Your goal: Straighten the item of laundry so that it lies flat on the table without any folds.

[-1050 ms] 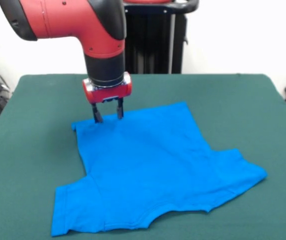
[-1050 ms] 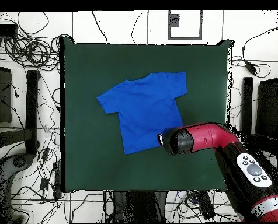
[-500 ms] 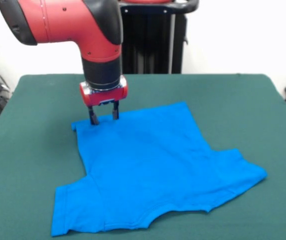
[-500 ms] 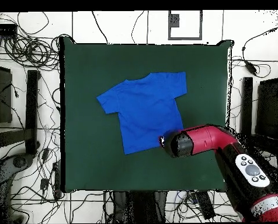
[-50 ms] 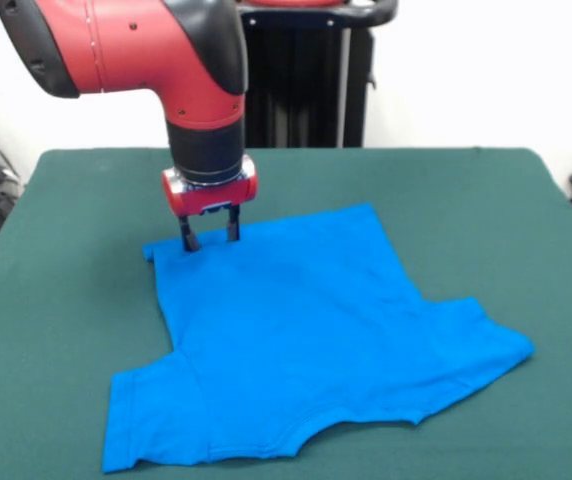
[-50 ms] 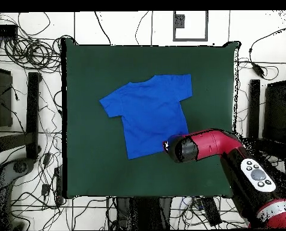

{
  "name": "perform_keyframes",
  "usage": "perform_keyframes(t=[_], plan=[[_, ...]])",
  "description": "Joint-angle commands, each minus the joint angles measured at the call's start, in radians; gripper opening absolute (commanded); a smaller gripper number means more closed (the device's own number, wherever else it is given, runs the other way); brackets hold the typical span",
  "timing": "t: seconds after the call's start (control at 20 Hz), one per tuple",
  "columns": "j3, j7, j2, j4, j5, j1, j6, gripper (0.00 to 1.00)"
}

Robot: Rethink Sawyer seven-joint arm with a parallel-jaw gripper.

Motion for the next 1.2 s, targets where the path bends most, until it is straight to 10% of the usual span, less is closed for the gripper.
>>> perform_keyframes(t=[0.05, 1.2], plan=[[-0.017, -0.061, 0.119, -0.073, -0.094, 0.009, -0.102, 1.0], [-0.114, -0.036, 0.007, 0.057, -0.139, -0.024, -0.125, 1.0]])
